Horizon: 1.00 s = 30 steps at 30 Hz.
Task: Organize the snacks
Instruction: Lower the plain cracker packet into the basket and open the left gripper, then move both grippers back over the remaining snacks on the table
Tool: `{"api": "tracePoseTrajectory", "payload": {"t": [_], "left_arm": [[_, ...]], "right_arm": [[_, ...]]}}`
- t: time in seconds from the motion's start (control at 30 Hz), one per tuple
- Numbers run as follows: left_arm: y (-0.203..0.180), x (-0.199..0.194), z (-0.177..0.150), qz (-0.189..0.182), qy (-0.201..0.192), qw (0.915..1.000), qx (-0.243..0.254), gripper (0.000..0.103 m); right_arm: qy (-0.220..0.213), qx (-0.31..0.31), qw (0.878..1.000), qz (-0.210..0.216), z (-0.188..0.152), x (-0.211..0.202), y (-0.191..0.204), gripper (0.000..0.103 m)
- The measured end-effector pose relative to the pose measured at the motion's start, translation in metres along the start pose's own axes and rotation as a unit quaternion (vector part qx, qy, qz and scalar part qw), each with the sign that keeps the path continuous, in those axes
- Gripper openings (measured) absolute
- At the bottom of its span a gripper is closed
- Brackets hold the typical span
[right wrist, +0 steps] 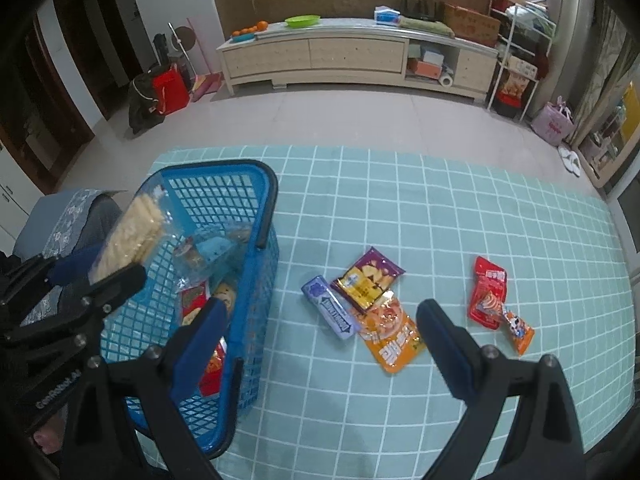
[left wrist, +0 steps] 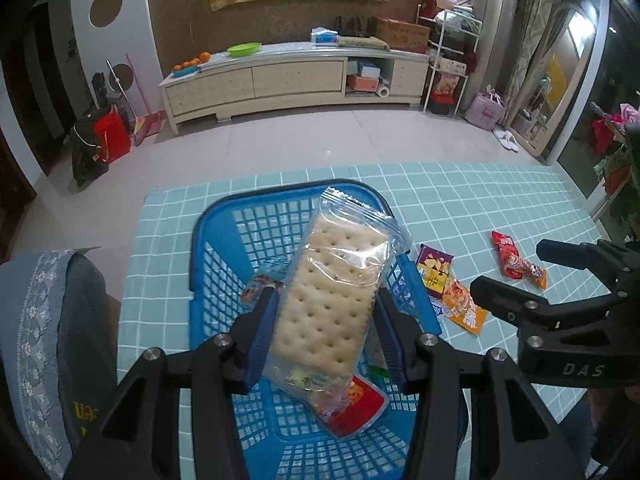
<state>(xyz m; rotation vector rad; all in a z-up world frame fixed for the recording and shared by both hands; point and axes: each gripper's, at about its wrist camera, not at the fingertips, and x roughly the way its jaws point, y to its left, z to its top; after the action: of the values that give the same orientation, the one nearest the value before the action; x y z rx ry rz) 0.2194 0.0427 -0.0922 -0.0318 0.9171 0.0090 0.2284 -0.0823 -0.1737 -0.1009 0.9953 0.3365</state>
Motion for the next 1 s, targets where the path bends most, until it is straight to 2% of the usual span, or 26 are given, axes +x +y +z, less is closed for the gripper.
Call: {"api": "tracePoseTrajectory", "payload": {"t": [0.37, 0.4, 0.47, 0.5, 0.67, 0.83, 1.0], "left_arm": [[-0.006, 0.042, 0.004, -0.004, 0.024, 0.9997, 0.000, 0.046], [-0.006, 0.043, 0.005, -0.003, 0.024, 0.9997, 0.003, 0.048], [-0.010, 0.045, 0.006, -0.001, 0.024, 0.9996, 0.012, 0.058], [-0.010, 0.045, 0.006, 0.002, 0.025, 0.9996, 0.016, 0.069], [-0.022, 0.031, -0.004, -0.002, 0.021, 0.9986, 0.049, 0.070], [-0.030, 0.010, -0.010, -0.003, 0.021, 0.9983, 0.053, 0.070], [-0.041, -0.022, -0.012, -0.006, 0.003, 0.9983, 0.058, 0.070]], "right_arm": [[0.022, 0.005, 1.000, 0.010, 0.003, 0.031, -0.014, 0.097], [0.021, 0.004, 1.000, 0.008, 0.003, 0.033, -0.015, 0.097], [0.019, 0.010, 1.000, 0.006, 0.005, 0.034, -0.019, 0.097], [0.018, 0.015, 1.000, 0.007, 0.005, 0.034, -0.022, 0.097], [0.016, 0.031, 0.999, 0.007, -0.001, 0.024, -0.034, 0.097], [0.015, 0.039, 0.999, 0.010, -0.013, 0.009, -0.042, 0.097], [0.006, 0.045, 0.999, 0.011, -0.027, -0.016, -0.050, 0.097]]}}
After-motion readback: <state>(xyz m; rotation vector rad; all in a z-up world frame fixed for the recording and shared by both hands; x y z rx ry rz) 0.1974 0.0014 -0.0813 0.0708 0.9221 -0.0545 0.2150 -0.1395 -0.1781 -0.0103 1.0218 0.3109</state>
